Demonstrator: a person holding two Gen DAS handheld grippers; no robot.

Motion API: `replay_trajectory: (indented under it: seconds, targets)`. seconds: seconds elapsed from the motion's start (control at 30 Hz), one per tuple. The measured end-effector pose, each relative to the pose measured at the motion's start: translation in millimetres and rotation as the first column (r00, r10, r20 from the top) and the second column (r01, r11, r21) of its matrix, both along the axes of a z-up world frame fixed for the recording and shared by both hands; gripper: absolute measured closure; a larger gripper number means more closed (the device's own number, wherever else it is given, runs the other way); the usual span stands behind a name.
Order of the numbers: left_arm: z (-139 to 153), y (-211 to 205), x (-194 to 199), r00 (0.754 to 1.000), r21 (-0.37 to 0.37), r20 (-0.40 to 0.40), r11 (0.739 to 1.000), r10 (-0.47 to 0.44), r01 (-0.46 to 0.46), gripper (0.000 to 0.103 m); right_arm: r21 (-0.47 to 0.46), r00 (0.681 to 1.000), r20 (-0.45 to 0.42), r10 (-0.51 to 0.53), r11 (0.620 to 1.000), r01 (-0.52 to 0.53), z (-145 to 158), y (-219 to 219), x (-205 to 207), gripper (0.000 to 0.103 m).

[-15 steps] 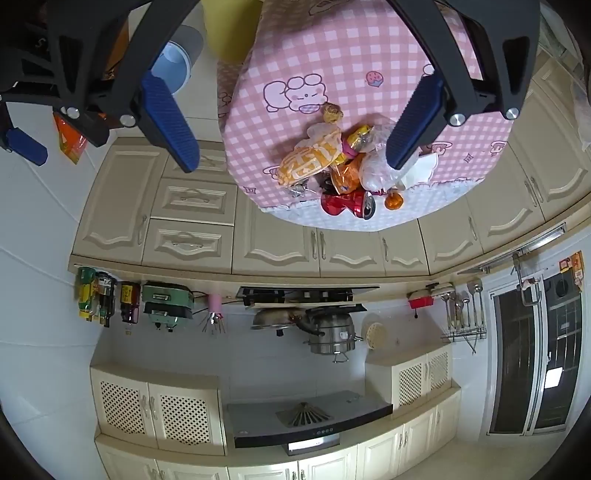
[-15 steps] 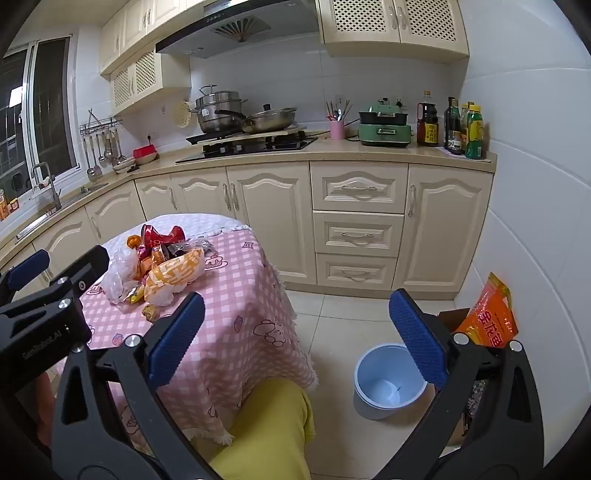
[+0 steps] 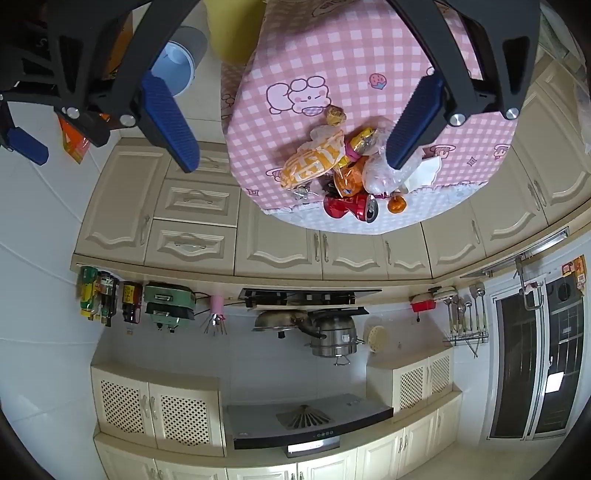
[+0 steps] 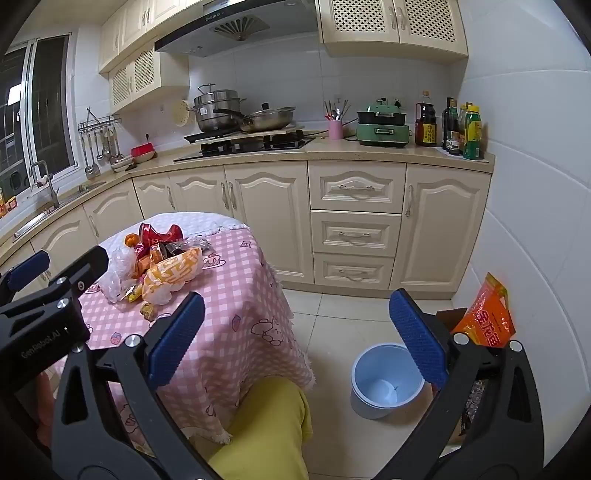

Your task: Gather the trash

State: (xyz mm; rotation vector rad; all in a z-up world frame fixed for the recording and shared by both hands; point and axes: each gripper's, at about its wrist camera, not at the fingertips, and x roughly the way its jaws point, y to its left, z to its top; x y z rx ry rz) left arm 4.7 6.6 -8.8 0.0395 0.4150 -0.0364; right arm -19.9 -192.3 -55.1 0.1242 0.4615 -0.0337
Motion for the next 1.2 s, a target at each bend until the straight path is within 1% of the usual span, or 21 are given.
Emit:
replay_trajectory:
  seconds: [0.57,0.77,0.83,1.2]
  targets:
    - [6,-1,0,1.000,-0.001,-0.001,1.000,0.010,-0.010,0.004,0.007,1.000,-0.002,0.005,1.000,-0.005,0,-2,0,0.005]
    - [8,0,-2,1.000,-0.004,0.004,1.000,0.012,-0.012,0.004,0.010,1.000,-0.001,0.008,1.000,-0.008,-2,1,0,0.005]
    - [8,1,-2,1.000,-0.006,0.007,1.000,0.010,-0.010,0.004,0.009,1.000,-0.003,0.009,1.000,-0.009,-4,10,3,0.005]
    - [11,1,-3,1.000,-0.012,0.008,1.000,0.014,-0.014,0.004,0.011,1.000,-0.006,0.014,1.000,-0.014,-7,15,3,0.005]
